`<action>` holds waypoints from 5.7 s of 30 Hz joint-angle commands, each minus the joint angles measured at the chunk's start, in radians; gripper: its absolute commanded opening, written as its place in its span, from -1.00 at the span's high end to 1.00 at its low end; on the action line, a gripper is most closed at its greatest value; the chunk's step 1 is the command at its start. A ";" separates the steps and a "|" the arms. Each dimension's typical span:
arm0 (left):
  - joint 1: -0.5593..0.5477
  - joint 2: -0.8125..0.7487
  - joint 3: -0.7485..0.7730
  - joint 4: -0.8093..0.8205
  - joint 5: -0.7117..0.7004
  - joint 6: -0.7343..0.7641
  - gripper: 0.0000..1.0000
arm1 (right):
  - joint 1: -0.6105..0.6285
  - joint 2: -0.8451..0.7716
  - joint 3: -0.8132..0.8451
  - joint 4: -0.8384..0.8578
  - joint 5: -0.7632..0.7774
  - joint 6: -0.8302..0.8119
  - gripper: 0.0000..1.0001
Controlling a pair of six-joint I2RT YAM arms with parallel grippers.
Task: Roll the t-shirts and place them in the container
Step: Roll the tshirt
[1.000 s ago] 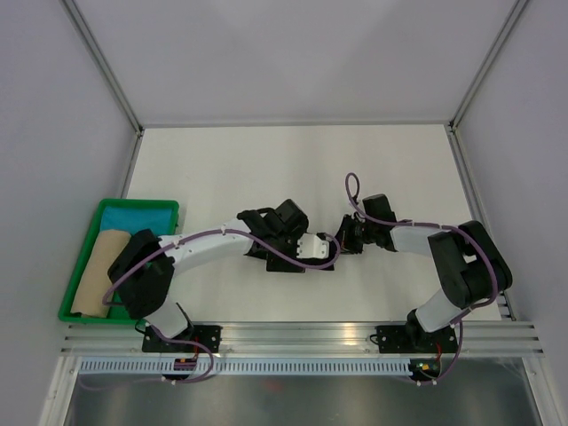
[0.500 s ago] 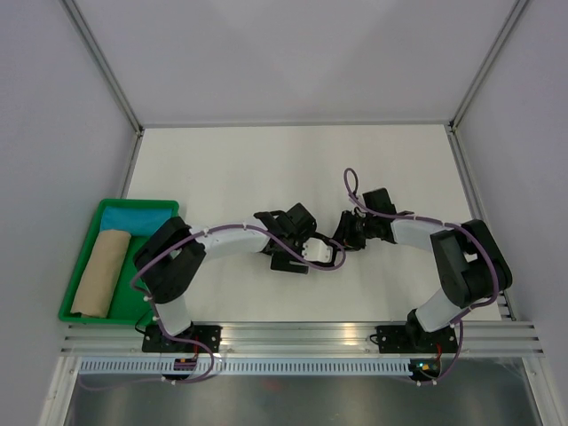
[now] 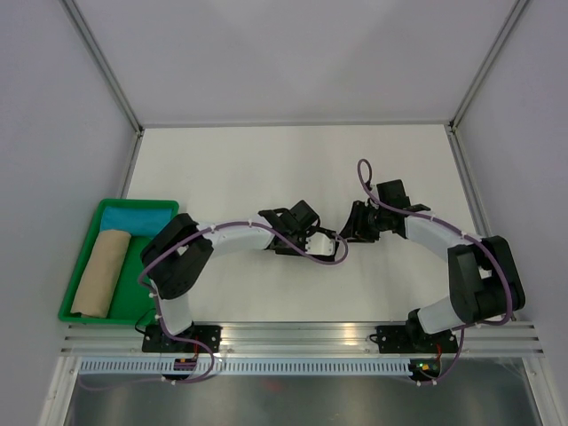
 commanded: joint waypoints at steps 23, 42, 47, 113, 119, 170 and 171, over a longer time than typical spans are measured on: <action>0.271 -0.037 0.110 -0.095 -0.017 -0.287 0.95 | -0.060 -0.078 -0.025 -0.014 0.004 -0.029 0.12; 0.475 -0.135 0.175 -0.093 -0.055 -0.325 0.95 | -0.097 -0.072 -0.045 -0.006 -0.010 -0.049 0.12; 0.512 -0.149 0.182 -0.098 -0.054 -0.321 0.95 | -0.111 -0.061 -0.040 -0.004 -0.016 -0.055 0.12; 0.585 -0.155 0.061 -0.645 0.513 0.110 -0.34 | 0.581 0.079 -0.046 0.405 0.187 -1.286 0.53; 0.712 -0.140 0.067 -0.688 0.636 0.133 -0.36 | 0.573 0.059 -0.066 0.396 0.168 -1.269 0.75; 0.802 -0.287 -0.094 -0.434 0.660 -0.284 0.18 | 0.484 0.079 0.007 0.315 0.076 -1.226 0.99; 0.800 -0.321 -0.079 -0.435 0.666 -0.294 0.04 | 0.484 0.074 0.003 0.330 0.070 -1.227 0.99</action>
